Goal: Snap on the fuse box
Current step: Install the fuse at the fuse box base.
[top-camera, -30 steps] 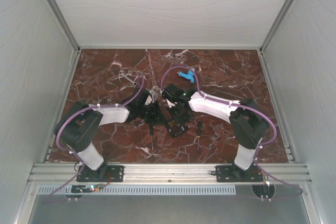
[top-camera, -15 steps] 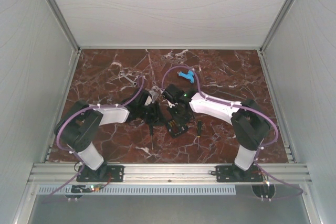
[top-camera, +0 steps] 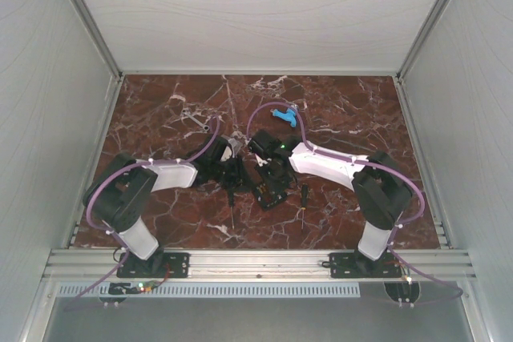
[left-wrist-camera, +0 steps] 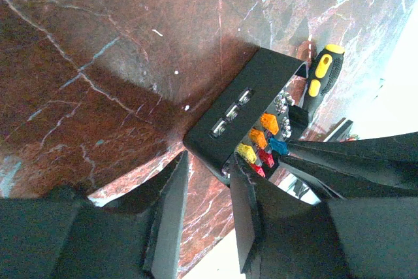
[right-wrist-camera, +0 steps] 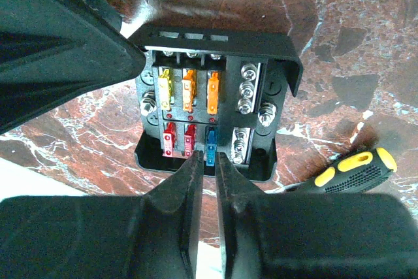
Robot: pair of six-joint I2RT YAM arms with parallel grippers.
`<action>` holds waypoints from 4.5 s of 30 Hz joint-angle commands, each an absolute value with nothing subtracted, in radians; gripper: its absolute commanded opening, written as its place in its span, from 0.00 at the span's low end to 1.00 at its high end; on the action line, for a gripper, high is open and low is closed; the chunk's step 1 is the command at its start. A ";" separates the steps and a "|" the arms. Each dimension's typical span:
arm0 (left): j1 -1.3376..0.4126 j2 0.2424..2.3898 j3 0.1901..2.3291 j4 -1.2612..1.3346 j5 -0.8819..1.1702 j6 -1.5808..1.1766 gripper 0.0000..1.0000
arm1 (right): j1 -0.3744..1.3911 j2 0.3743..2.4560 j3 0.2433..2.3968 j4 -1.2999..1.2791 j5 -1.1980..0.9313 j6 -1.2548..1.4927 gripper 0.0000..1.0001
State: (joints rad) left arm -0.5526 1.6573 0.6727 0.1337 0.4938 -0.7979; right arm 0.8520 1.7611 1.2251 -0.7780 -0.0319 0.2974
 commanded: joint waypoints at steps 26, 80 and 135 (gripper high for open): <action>-0.552 1.680 0.676 0.147 0.503 -0.804 0.32 | 0.860 1.894 1.171 -0.818 0.023 0.299 0.00; -0.552 1.660 0.660 0.156 0.495 -0.810 0.29 | 0.805 1.898 1.226 -0.738 0.011 0.252 0.00; -0.552 1.654 0.649 0.158 0.489 -0.817 0.30 | 0.876 1.927 1.162 -0.809 0.036 0.316 0.00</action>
State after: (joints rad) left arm -0.5526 1.6596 0.6544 0.1577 0.5022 -0.8162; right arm 0.8684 1.8008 1.2446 -0.8093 0.0113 0.3107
